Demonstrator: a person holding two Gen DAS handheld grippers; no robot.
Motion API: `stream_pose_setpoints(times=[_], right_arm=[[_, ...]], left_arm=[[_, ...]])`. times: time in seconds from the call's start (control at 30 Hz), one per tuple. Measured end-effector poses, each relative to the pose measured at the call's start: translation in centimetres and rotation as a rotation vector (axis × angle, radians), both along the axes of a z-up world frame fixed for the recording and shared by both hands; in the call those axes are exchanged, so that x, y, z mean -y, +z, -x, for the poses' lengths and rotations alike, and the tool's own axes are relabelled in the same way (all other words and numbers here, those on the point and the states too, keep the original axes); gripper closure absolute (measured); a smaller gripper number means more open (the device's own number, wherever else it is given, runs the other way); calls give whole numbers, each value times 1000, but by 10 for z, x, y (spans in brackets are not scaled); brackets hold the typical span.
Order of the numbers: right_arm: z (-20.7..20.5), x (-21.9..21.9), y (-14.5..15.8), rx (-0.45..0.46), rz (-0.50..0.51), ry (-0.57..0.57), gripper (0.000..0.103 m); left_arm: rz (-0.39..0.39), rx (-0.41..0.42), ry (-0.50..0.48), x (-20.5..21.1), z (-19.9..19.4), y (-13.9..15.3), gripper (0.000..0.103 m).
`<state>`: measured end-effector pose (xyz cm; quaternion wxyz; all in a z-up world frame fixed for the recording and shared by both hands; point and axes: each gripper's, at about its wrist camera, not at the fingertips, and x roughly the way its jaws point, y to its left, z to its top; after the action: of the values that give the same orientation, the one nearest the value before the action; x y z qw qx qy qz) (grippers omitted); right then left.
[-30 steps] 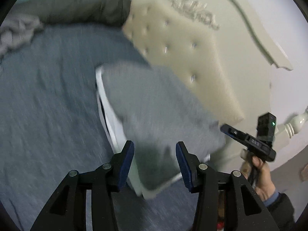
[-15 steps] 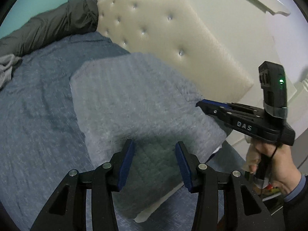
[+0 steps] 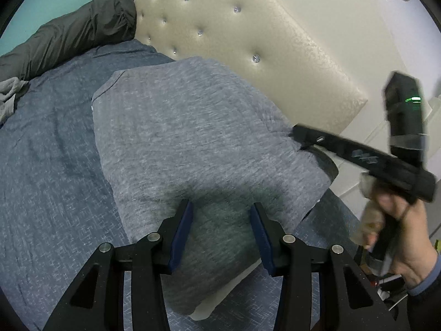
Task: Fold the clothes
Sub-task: 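Lower the sweater onto the stack and open both tools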
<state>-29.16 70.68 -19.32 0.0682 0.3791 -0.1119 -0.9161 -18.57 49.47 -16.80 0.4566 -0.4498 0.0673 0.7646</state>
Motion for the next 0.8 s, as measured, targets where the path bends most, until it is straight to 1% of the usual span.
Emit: stream_pose_setpoints(times=[0.03,0.17,0.23,0.33,0.4,0.5,0.6,0.67,0.8], right_arm=[[-3,9,2,-5,-9,27,98],[-14,46,8,-14,-56,155,99],[-13,54,-5,24,-83,167,98],[-16,38,-8,20,-62,112,99],[-18,25,-12,35,-99,60,100],[-24,-2,-20,65,-69,-4,103],[-30,-11,-24,70,-60,-39,103],[-36,-11,-19,61,-50,-68,103],[-50,-11,-1,-23,6,-95,102]], left_arm=[[-5,6,3,2,1,0,56],[3,-13,1,2,-6,2,56],[7,-7,-3,0,-5,1,56],[0,1,-12,-2,-1,1,56],[-3,5,-11,-1,0,2,57],[-13,9,-17,1,-1,4,58],[-16,0,-23,1,-1,8,57],[-13,-8,-24,2,-1,10,57],[-13,-4,-22,7,0,10,57]])
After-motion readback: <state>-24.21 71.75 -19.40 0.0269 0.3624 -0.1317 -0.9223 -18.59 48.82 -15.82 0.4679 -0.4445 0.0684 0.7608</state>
